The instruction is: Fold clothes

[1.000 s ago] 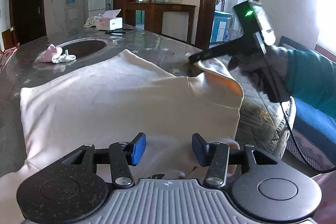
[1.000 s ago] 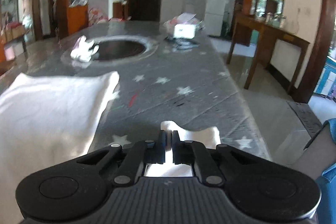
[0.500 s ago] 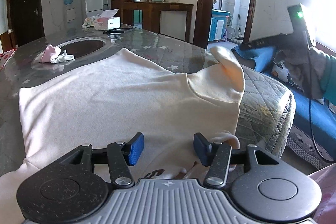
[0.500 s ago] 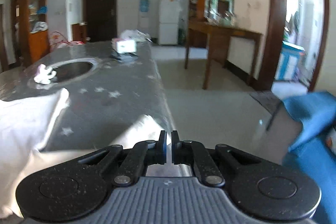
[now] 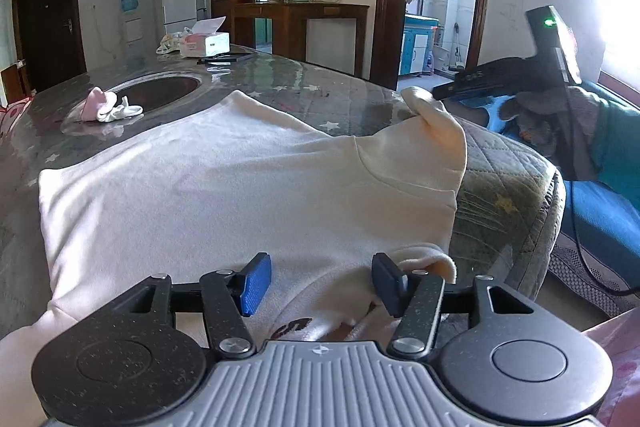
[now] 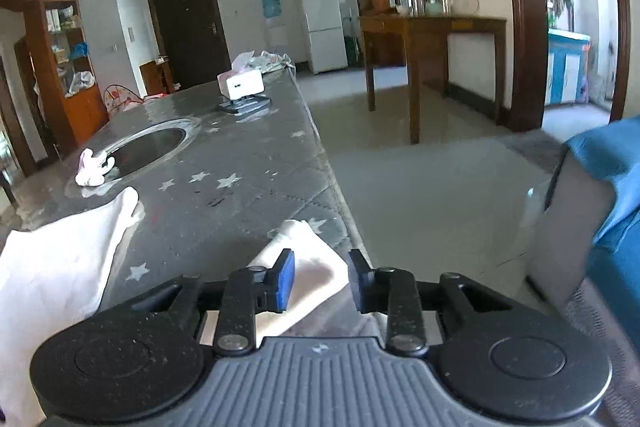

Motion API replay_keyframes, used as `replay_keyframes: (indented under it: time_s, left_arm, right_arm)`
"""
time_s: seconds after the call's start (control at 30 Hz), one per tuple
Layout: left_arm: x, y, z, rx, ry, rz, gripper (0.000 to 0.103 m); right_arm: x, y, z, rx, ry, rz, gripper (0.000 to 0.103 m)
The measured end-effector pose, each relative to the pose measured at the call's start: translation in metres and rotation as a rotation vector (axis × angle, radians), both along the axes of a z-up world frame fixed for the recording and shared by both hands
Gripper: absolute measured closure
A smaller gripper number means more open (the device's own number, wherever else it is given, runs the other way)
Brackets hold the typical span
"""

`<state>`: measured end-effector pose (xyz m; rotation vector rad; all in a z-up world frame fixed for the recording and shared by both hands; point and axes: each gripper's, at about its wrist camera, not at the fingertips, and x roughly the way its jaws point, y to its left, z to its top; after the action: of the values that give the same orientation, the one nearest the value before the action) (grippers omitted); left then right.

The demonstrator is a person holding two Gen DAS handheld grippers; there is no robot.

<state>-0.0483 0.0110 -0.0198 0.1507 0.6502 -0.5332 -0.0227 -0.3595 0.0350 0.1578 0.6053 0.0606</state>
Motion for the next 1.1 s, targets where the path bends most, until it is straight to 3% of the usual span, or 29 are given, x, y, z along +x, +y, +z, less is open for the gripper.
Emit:
replay_keyframes:
  time_s: [0.13,0.17,0.23,0.53,0.77,0.83,0.93,1.1]
  left_arm:
    - [0.001,0.0,0.0,0.0,0.0,-0.001,0.042]
    - [0.001,0.0,0.0,0.0,-0.001,-0.002,0.041]
    - [0.001,0.0,0.0,-0.001,-0.001,-0.003,0.04]
    - [0.001,0.0,-0.001,-0.002,-0.005,-0.006,0.039]
    - [0.001,0.001,-0.002,-0.001,-0.007,-0.007,0.038]
    - [0.001,0.001,-0.002,-0.001,-0.005,-0.005,0.038]
    - [0.001,0.001,-0.002,-0.001,-0.003,-0.001,0.037]
    - [-0.001,0.002,-0.001,-0.002,-0.001,0.01,0.037]
  right_arm:
    - [0.008,0.002,-0.01,0.006,0.021,0.009,0.074]
    - [0.007,0.003,-0.01,0.0,0.019,0.012,0.087]
    - [0.002,0.004,-0.008,-0.022,0.001,0.019,0.097]
    - [-0.036,-0.004,0.008,-0.135,-0.067,-0.078,0.099]
    - [-0.047,-0.014,0.002,-0.212,0.01,-0.156,0.093]
    - [-0.046,-0.012,0.006,-0.175,-0.008,-0.127,0.091]
    - [-0.043,0.002,0.01,-0.155,-0.033,-0.041,0.077]
    - [-0.025,0.024,0.001,-0.123,-0.02,0.076,0.069]
